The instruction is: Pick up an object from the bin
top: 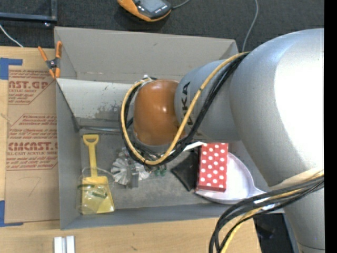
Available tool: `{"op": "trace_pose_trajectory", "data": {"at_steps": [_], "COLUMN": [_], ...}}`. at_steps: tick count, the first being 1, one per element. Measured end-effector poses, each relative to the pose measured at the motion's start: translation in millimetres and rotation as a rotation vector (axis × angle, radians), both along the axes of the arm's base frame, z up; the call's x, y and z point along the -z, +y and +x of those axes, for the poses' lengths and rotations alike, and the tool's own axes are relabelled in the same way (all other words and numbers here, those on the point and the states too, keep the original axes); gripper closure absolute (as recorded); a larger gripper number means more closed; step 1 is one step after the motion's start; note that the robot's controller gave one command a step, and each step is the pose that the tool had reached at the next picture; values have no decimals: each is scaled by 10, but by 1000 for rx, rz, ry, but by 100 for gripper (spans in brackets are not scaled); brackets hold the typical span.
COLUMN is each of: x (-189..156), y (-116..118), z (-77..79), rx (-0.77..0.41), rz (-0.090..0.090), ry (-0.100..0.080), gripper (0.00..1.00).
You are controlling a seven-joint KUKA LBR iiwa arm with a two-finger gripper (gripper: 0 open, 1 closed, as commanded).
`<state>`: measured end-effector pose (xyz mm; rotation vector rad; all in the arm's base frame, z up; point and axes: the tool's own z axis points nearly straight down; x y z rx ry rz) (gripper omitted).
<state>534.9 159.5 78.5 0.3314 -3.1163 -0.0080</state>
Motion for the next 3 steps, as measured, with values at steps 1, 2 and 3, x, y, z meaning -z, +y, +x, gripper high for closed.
{"op": "trace_pose_trajectory", "data": {"at_steps": [1, 2, 3], "x": [-93, -271, -403], "y": [0, -1, 2], "z": [-7, -9, -3], "rx": [0, 0, 0], "rz": [-1, -1, -1], "ry": [3, 3, 2], "gripper": [100, 100, 100]}}
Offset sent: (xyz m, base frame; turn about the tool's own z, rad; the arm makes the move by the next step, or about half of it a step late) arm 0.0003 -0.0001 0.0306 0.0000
